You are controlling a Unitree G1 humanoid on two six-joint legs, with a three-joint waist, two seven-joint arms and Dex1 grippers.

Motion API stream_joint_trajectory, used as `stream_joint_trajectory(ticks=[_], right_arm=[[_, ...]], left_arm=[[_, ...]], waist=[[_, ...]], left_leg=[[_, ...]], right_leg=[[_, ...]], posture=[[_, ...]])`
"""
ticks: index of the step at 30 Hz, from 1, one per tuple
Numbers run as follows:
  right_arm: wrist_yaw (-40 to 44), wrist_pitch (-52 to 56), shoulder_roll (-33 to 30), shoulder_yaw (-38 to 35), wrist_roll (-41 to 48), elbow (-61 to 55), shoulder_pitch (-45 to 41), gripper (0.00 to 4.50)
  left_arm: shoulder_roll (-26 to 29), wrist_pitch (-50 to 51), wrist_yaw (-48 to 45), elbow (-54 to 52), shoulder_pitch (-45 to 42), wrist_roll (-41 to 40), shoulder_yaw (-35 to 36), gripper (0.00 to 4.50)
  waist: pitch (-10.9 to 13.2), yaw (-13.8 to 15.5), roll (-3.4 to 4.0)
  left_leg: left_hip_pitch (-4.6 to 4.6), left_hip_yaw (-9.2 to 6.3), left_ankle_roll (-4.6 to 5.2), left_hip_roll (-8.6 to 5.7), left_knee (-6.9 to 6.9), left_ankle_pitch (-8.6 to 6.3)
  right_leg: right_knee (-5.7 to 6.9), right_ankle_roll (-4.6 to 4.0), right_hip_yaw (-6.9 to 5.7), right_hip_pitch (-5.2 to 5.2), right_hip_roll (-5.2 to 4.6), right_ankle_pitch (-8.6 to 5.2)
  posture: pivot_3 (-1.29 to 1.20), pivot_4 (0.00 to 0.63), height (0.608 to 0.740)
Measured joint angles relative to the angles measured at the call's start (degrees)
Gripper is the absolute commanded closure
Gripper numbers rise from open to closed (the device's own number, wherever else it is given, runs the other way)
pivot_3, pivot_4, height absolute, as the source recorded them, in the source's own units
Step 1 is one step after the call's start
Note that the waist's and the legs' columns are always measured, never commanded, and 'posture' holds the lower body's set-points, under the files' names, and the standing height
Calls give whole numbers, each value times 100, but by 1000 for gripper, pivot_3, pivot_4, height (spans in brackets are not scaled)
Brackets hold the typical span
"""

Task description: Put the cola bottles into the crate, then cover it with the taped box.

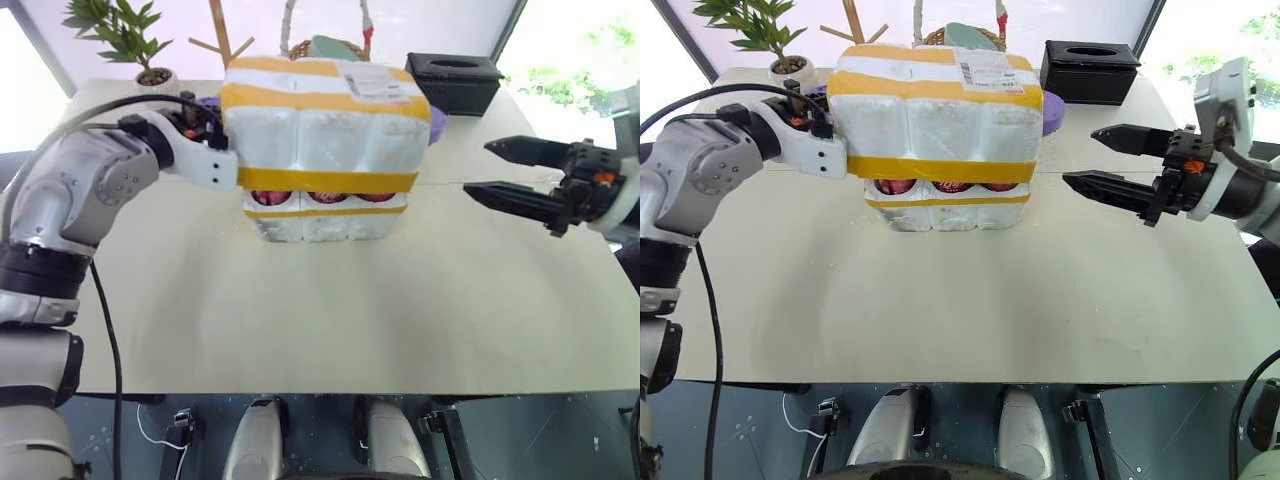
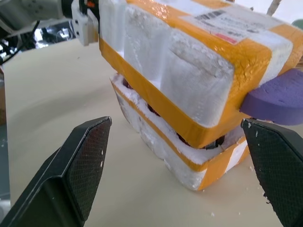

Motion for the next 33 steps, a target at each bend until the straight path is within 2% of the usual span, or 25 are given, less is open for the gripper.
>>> stream_joint_trajectory(ticks=[3, 9, 12, 15, 17, 19, 21, 23, 26, 29, 33], right_arm=[[-90, -5, 8, 0, 27, 0, 1, 0], [-96, -64, 45, 9, 17, 1, 49, 0], [-16, -176, 34, 54, -75, 16, 194, 0], [80, -238, -23, 76, -207, 80, 351, 0], [152, -302, -101, 64, -286, 142, 434, 0], [170, -305, -131, 48, -322, 165, 476, 0], [181, -303, -168, 41, -339, 248, 504, 0], [209, -303, -221, 41, -369, 262, 533, 0], [314, -326, -265, 86, -469, 298, 595, 0], [402, -433, -264, 266, -583, 374, 603, 0], [429, -479, -178, 453, -679, 571, 445, 0]], left_arm=[[3, 14, 6, -156, 168, -13, 22, 4096], [34, 12, -67, -528, 811, -233, 68, 1243], [304, -81, -127, -757, 1234, -494, 276, 1243], [680, -384, -258, -987, 1808, -1200, 775, 1243], [872, -558, -560, -1243, 2366, -2108, 1262, 1243], [944, -259, -1156, -1560, 2958, -3313, 1784, 1243], [1040, 1238, -2074, -2057, 3785, -5063, 2487, 1243], [1349, 3277, -2882, -2313, 4450, -6766, 3167, 1243], [1837, 5566, -3927, -2195, 4702, -8633, 4023, 1243], [2087, 6325, -4405, -1948, 4564, -9185, 4376, 1243], [2094, 6392, -4546, -1836, 4160, -9176, 4118, 1243]], waist=[[-1, -11, 1], [-1, 6, 1], [0, 4, 1], [0, -4, 3], [0, -7, 3], [0, -9, 4], [0, -27, 6], [2, -57, 7], [2, -17, 7], [0, 0, 11], [0, -9, 12]], left_leg=[[2, 0, 0, 0, -2, 0], [0, 0, 0, 1, 0, 0], [-1, -1, 1, 0, 0, 0], [0, -1, 2, 2, -2, -1], [1, -1, 1, 3, -3, -1], [1, 0, 1, 5, -3, -1], [3, 0, 1, 7, -3, -1], [5, -2, 1, 13, -3, -1], [5, -3, 1, 12, -1, -1], [10, -3, 1, 7, -2, -1], [10, -4, 1, 8, -4, -1]], right_leg=[[0, 0, 0, 0, 0, 0], [0, 0, 0, 0, 0, 0], [-3, 0, 1, 0, 0, 0], [-5, 0, 1, 0, 0, 0], [-5, -1, 1, 0, 0, 0], [-6, -1, 1, 0, 0, 0], [-2, -2, 1, 0, 0, 0], [-1, -3, 0, 0, 5, -1], [-3, -3, -3, 3, 6, -2], [-10, -4, -2, 12, 4, -2], [-9, -5, -2, 10, 7, -2]], posture=[[0, 150, 736], [0, 150, 736], [0, 150, 736], [0, 150, 736], [0, 150, 736], [0, 150, 736], [0, 150, 736], [0, 150, 736], [0, 150, 736], [0, 150, 736], [0, 150, 736]])
